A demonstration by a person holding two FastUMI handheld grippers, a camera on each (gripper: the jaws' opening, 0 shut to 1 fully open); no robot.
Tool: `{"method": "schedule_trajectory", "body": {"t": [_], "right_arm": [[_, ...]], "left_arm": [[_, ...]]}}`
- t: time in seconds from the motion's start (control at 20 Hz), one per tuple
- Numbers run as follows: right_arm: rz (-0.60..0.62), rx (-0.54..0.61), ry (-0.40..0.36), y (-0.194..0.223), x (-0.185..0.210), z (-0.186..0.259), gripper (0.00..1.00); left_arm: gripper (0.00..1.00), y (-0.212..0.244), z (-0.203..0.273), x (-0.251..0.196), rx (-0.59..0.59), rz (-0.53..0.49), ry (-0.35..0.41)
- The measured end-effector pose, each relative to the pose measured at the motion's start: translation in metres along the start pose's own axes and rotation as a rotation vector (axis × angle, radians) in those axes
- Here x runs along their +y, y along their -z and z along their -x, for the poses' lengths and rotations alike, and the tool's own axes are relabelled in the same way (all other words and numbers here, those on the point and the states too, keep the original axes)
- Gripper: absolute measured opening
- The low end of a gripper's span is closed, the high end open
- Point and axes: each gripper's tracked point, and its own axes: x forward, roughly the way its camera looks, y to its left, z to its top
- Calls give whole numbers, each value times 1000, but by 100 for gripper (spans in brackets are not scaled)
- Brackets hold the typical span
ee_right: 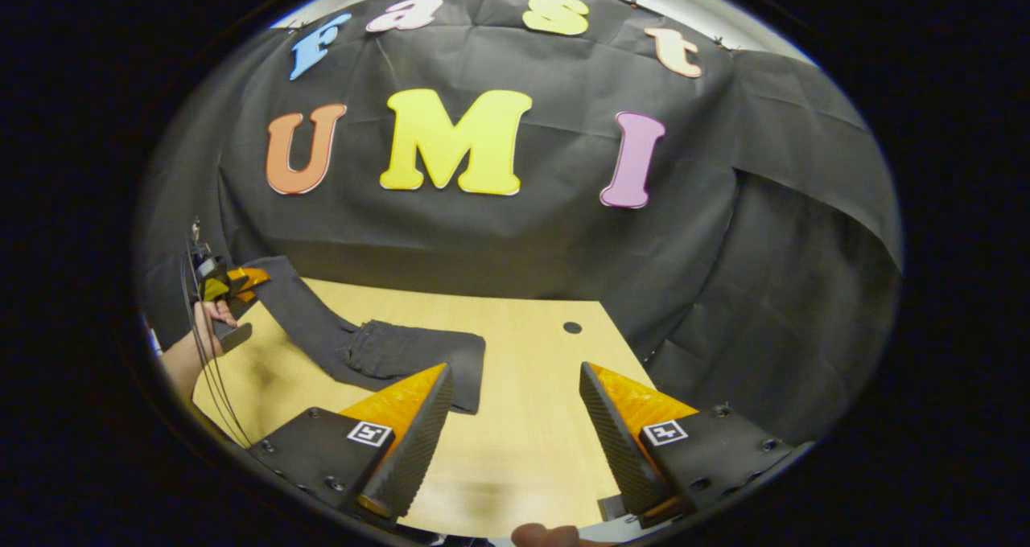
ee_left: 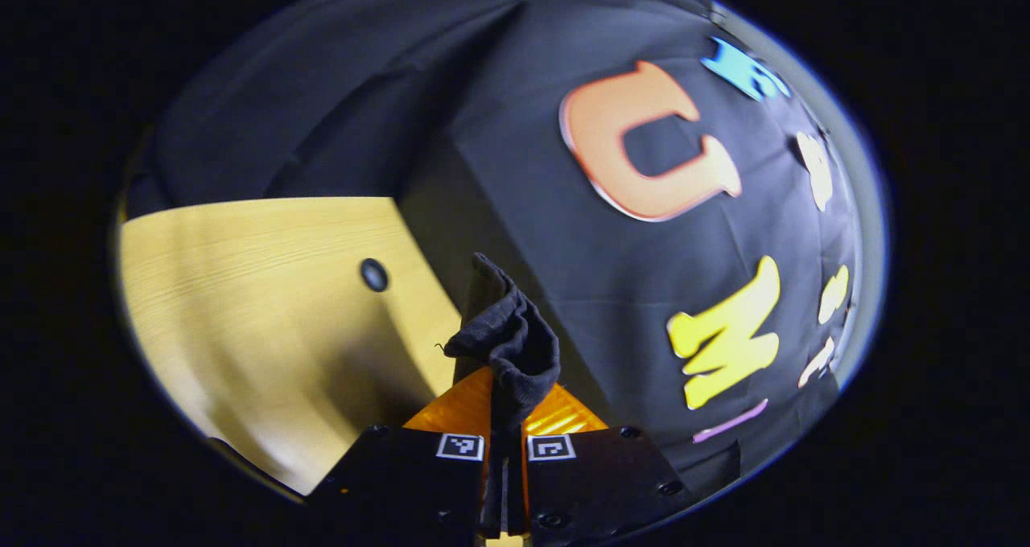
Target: Grasp the waist and the cuffs of the jeans and fold them to make the two legs overlap; first hold the waist and fold one-third of the jeans toward the cuffs, then hold the cuffs and fold the remaining one-third in the same direction to finish folding.
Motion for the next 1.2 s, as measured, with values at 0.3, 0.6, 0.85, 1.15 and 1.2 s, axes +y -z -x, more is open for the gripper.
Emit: {"method": "schedule_trajectory", "body": {"t": [0.3,0.6,0.85,1.15,1.2], "right_arm": [[-52,-13,79,13,-56,26,94],[-72,39,182,36,-118,46,96],[-55,109,216,56,-148,38,95],[-50,134,202,63,-159,20,95],[-55,139,196,64,-158,16,95]], "left_arm": [[6,105,-21,-117,92,-260,111],[6,266,-64,-120,190,-591,116],[6,350,-96,-55,278,-761,11],[13,392,-111,-24,322,-846,-99],[16,391,-111,-24,311,-860,-110]]}}
